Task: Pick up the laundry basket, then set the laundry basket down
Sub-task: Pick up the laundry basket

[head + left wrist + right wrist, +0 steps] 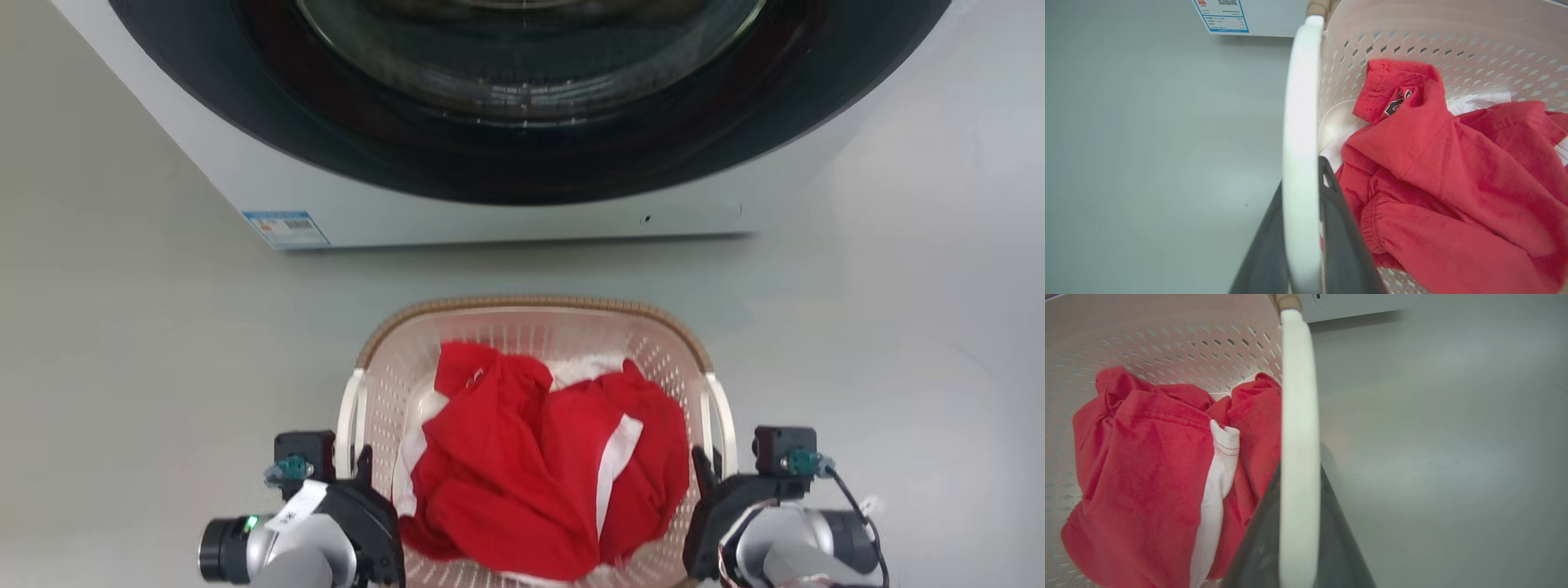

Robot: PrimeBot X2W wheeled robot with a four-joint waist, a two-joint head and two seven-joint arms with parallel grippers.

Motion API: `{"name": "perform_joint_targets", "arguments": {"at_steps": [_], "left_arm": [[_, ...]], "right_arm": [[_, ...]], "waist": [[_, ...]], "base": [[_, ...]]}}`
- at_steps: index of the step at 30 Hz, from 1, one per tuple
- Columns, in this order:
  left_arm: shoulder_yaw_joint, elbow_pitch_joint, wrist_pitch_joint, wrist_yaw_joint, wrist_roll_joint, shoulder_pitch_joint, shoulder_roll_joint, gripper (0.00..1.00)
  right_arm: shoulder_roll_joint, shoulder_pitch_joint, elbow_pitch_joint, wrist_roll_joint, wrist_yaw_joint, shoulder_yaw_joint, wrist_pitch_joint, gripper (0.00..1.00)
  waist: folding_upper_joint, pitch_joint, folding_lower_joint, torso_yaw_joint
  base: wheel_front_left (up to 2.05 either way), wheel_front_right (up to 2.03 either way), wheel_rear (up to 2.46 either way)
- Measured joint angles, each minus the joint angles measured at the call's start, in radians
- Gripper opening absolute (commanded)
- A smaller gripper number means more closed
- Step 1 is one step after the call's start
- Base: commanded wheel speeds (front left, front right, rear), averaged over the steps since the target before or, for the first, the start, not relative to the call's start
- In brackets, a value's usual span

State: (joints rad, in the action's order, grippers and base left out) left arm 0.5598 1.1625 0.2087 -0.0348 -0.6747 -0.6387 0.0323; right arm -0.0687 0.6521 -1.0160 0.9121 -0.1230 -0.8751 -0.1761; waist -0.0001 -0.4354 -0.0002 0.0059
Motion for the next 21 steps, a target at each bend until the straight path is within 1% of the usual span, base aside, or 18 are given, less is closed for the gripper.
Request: {"name": "perform_joint_targets", "arguments": {"at_steps": [9,10,18,21], "left_arm": [[0.054,0.018,-0.049,0.000,-0.021,0.114,0.002,0.00],[0.070,0.017,-0.063,0.000,-0.044,0.157,0.005,0.00],[0.119,0.011,-0.094,-0.001,-0.074,0.262,0.014,0.00],[0.130,0.007,-0.103,-0.002,-0.081,0.286,0.016,0.00]], "right_arm": [[0.000,-0.119,0.010,0.064,0.000,-0.078,0.068,0.00],[-0.001,-0.154,0.013,0.090,-0.001,-0.100,0.089,0.00],[-0.003,-0.240,0.025,0.145,-0.007,-0.151,0.133,0.00],[-0.003,-0.261,0.027,0.157,-0.009,-0.162,0.142,0.00]], "waist": [[0.0000,0.134,0.0001,-0.002],[0.0000,0.179,0.0000,-0.004],[-0.0001,0.298,0.0001,-0.009],[-0.0001,0.327,0.0001,-0.011]], "base": [[0.00,0.00,0.00],[0.00,0.00,0.00],[0.00,0.00,0.00],[0.00,0.00,0.00]]}}
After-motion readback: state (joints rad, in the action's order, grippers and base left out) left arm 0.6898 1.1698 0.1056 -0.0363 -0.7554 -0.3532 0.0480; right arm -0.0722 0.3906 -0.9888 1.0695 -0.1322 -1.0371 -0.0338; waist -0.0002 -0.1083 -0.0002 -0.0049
